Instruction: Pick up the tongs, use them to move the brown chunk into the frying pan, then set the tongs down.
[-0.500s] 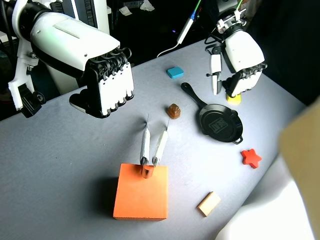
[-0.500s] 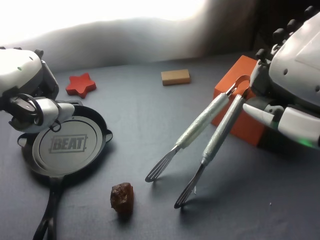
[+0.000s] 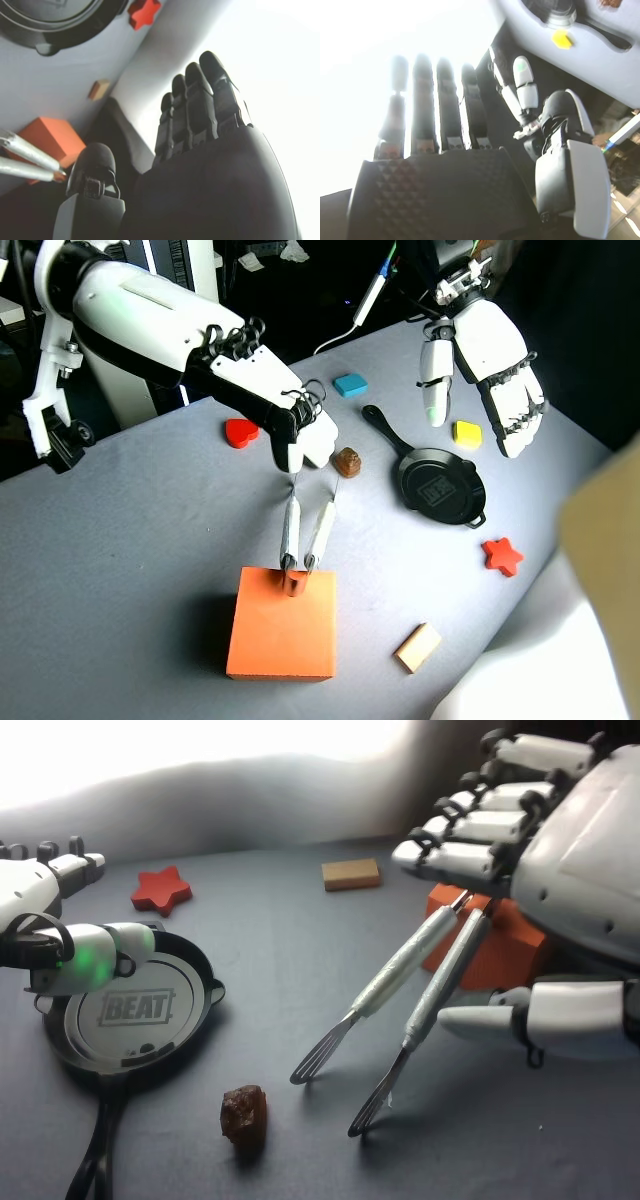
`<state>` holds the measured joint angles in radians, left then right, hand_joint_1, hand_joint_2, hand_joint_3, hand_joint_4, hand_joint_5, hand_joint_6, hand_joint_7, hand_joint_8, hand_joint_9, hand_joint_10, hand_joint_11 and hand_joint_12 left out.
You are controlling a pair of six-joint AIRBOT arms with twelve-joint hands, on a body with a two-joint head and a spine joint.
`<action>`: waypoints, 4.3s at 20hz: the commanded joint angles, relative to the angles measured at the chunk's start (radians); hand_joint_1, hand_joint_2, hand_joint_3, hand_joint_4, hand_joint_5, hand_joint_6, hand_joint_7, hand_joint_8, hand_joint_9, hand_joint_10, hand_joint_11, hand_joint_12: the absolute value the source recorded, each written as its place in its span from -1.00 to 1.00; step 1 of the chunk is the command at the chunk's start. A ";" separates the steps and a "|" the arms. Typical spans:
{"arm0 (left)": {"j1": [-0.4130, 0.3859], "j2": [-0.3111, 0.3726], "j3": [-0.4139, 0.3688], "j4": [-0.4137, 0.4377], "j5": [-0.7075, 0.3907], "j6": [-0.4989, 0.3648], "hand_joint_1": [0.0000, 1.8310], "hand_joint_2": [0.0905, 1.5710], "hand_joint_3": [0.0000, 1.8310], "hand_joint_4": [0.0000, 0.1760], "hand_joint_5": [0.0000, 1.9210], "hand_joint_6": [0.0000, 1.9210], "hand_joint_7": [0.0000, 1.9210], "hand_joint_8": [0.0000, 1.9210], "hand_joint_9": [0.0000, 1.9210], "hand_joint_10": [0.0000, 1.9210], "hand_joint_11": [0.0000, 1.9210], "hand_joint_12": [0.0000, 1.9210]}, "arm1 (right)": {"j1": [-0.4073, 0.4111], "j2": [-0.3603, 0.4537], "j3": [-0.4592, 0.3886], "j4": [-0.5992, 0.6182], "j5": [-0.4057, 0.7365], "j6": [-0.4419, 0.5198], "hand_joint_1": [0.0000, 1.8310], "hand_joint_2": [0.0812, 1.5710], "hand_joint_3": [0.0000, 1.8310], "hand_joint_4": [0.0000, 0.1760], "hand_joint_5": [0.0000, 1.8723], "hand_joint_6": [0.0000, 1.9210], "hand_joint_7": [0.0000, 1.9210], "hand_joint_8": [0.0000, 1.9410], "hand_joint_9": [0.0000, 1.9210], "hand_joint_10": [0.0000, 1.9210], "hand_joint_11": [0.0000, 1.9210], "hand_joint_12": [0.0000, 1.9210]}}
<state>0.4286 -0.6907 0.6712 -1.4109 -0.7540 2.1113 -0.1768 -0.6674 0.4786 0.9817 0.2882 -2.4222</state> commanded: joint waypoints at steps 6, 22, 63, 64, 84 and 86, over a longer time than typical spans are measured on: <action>0.005 0.018 0.032 0.074 0.005 -0.031 -1.00 0.60 -1.00 -0.76 -0.98 -1.00 -0.91 -1.00 -0.91 -1.00 -1.00 -0.74 | 0.077 -0.069 0.157 0.034 -0.225 -0.010 -0.19 0.17 -1.00 -1.00 -0.99 -1.00 -0.95 -1.00 -0.93 -1.00 -1.00 -0.67; 0.006 0.018 0.080 0.094 0.017 -0.004 -1.00 0.59 -1.00 -1.00 -0.97 -0.99 -0.91 -0.98 -0.93 -0.98 -0.95 -0.97 | 0.139 -0.284 0.401 -0.690 -0.621 0.481 -0.04 0.10 -0.99 -1.00 -1.00 -1.00 -1.00 -1.00 -1.00 -1.00 -1.00 -1.00; 0.019 0.017 0.071 0.074 0.009 -0.004 -1.00 0.49 -1.00 -1.00 -0.99 -1.00 -0.93 -1.00 -0.95 -1.00 -1.00 -0.82 | 0.110 -0.677 0.789 -0.985 -0.792 1.069 -0.01 0.13 -0.99 -1.00 -1.00 -1.00 -1.00 -1.00 -1.00 -1.00 -1.00 -1.00; 0.019 0.017 0.071 0.074 0.009 -0.004 -1.00 0.49 -1.00 -1.00 -0.99 -1.00 -0.94 -1.00 -0.95 -1.00 -1.00 -0.82 | 0.104 -0.680 0.792 -0.985 -0.793 1.062 0.00 0.12 -0.99 -1.00 -1.00 -1.00 -1.00 -1.00 -1.00 -1.00 -1.00 -1.00; 0.021 0.017 0.073 0.074 -0.002 -0.006 -1.00 0.50 -1.00 -1.00 -0.98 -0.99 -0.94 -1.00 -0.95 -1.00 -1.00 -0.88 | 0.049 -0.713 0.813 -0.986 -0.771 1.004 -0.01 0.13 -0.99 -1.00 -1.00 -1.00 -1.00 -1.00 -1.00 -1.00 -1.00 -1.00; 0.024 0.017 0.074 0.074 -0.004 -0.007 -1.00 0.50 -1.00 -1.00 -0.97 -0.99 -0.93 -0.99 -0.95 -1.00 -1.00 -0.89 | 0.044 -0.712 0.813 -0.986 -0.769 1.003 -0.02 0.14 -0.99 -1.00 -1.00 -1.00 -1.00 -1.00 -1.00 -1.00 -1.00 -1.00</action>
<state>0.4580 -0.6830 0.7395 -1.3872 -0.6926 2.1021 -0.1364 -1.3853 1.2888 -0.0002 -0.5499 -1.4143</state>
